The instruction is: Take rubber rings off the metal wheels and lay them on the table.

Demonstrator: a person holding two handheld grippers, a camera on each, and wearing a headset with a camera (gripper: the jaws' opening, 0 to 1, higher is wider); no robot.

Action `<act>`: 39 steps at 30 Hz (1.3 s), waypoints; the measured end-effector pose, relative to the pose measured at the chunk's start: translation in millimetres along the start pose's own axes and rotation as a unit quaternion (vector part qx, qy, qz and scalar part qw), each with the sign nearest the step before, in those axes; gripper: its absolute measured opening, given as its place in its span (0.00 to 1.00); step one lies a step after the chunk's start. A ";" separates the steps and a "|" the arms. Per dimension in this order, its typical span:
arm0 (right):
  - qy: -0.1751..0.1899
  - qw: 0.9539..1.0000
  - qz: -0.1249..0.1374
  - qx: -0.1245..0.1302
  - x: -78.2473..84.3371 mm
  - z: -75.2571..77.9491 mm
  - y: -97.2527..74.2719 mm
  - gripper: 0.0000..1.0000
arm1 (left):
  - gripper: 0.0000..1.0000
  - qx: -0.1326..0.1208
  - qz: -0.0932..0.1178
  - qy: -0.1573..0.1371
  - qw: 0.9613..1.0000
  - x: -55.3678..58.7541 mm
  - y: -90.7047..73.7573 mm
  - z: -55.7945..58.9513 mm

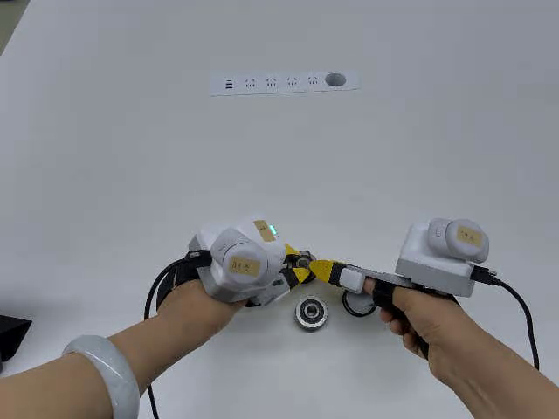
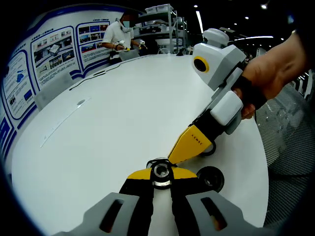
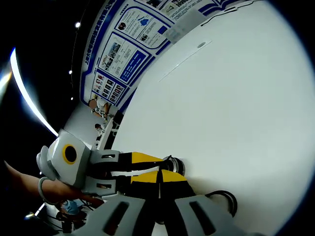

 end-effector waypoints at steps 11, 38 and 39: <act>0.019 1.000 0.011 -0.008 -1.3 -4.5 -3.4 0.02 | 0.12 0.000 -0.001 0.003 1.000 0.0 0.4 0.0; 0.014 1.000 0.010 0.011 1.4 -0.1 -1.2 0.02 | 0.26 -0.007 0.029 0.018 0.999 -3.1 -10.8 2.2; 0.014 1.000 0.010 0.010 1.6 -0.2 -1.2 0.02 | 0.28 -0.007 0.030 0.018 0.999 -3.0 -11.2 2.5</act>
Point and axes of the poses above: the centre of the closed fingertips' face, and the gripper's own axes: y roughly forward along the fingers, z roughly to its right, x roughly out of its underside, the point moved 3 cm from there along -y, roughly backward along the fingers, and after that the axes turned 9 degrees about z, right-handed, at the moved point
